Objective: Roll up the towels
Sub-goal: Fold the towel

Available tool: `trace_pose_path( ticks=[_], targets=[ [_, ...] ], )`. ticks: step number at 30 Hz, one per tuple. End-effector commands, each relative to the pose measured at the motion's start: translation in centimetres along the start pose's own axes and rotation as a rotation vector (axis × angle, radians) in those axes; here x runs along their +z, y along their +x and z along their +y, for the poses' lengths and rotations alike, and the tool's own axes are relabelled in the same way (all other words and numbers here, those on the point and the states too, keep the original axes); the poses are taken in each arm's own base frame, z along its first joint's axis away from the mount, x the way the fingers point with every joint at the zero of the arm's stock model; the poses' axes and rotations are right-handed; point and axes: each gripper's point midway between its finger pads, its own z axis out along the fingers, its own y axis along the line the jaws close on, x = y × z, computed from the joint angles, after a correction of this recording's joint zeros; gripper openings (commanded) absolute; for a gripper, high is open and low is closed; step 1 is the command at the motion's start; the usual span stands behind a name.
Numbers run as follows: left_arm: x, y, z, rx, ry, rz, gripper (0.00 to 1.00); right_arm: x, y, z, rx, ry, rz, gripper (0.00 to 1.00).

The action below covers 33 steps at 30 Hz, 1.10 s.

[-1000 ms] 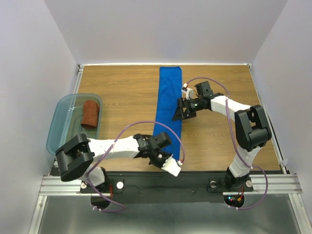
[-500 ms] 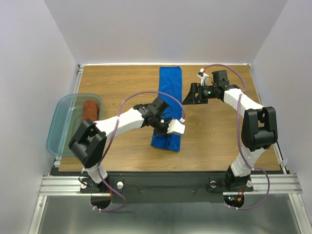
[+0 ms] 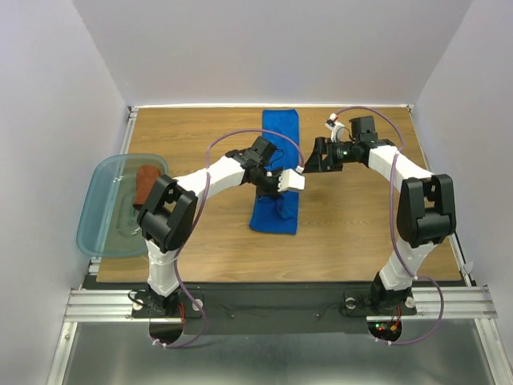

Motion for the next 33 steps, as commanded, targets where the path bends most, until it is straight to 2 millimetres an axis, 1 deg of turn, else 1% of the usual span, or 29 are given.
trace_pose_path(
  ticks=[1, 4, 9, 14, 15, 17, 18, 19, 20, 21, 22, 23, 25, 27, 28, 29, 30, 31, 32, 33],
  targets=[
    [-0.6, -1.2, 2.0, 0.042, -0.039, -0.028, 0.00, -0.2, -0.8, -0.2, -0.023, -0.019, -0.012, 1.00],
    [-0.1, -0.8, 2.3, 0.037, -0.036, -0.022, 0.00, -0.1, -0.6, -0.3, -0.019, -0.020, -0.007, 1.00],
    [0.2, -0.4, 2.8, 0.035, -0.043, -0.016, 0.00, 0.1, -0.5, -0.3, -0.013, -0.026, -0.001, 1.00],
    [0.4, -0.2, 3.6, 0.032, -0.065, -0.017, 0.12, -0.1, 0.0, -0.5, -0.011, -0.011, 0.002, 1.00],
    [0.3, -0.1, 3.8, 0.024, -0.068, -0.016, 0.18, -0.2, 0.1, -0.5, -0.010, -0.003, 0.002, 1.00],
    [0.3, 0.1, 4.5, 0.005, -0.076, -0.017, 0.24, -0.5, -0.1, -0.6, -0.017, 0.013, -0.003, 1.00],
    [0.0, 0.4, 5.0, -0.009, -0.084, -0.015, 0.29, -0.7, -0.1, -0.5, -0.019, 0.021, -0.004, 1.00],
    [-0.2, 0.5, 5.2, -0.017, -0.086, -0.014, 0.30, -0.9, -0.1, -0.4, -0.022, 0.027, -0.005, 1.00],
    [-0.6, 0.1, 6.0, -0.025, -0.098, -0.025, 0.32, -0.9, -0.1, -0.4, -0.027, 0.034, -0.004, 0.99],
    [-1.0, 0.5, 6.4, -0.040, -0.101, -0.021, 0.36, -1.1, 0.1, -0.4, -0.023, 0.038, 0.002, 0.99],
    [-1.8, 0.1, 7.2, -0.036, -0.120, -0.030, 0.38, -1.3, 0.0, -0.3, -0.038, 0.041, 0.000, 0.98],
    [-2.4, 0.4, 7.6, -0.049, -0.129, -0.028, 0.39, -1.4, 0.1, -0.3, -0.035, 0.051, 0.006, 0.97],
    [-4.0, -0.1, 8.3, -0.045, -0.156, -0.040, 0.40, -1.5, 0.3, -0.1, -0.034, 0.047, 0.013, 0.94],
    [-5.3, -0.3, 8.6, -0.055, -0.177, -0.050, 0.41, -1.7, 0.5, 0.0, -0.027, 0.046, 0.019, 0.91],
    [-6.6, -0.6, 8.7, -0.060, -0.198, -0.065, 0.41, -1.7, 0.6, 0.1, -0.025, 0.044, 0.021, 0.90],
    [-7.2, -0.7, 8.6, -0.069, -0.204, -0.072, 0.41, -1.8, 0.6, 0.1, -0.028, 0.045, 0.018, 0.88],
    [-7.8, -0.8, 8.5, -0.077, -0.208, -0.084, 0.41, -1.9, 0.6, 0.4, -0.031, 0.038, 0.017, 0.82],
    [-8.6, -1.1, 7.6, -0.094, -0.202, -0.107, 0.41, -1.9, 0.6, 0.6, -0.027, 0.028, 0.020, 0.77],
    [-8.9, -1.2, 6.9, -0.097, -0.195, -0.114, 0.41, -1.8, 0.6, 1.2, -0.034, 0.002, 0.021, 0.67],
    [-9.3, -1.4, 6.5, -0.097, -0.201, -0.126, 0.41, -1.7, 0.8, 1.5, -0.032, -0.013, 0.027, 0.63]
  ],
)
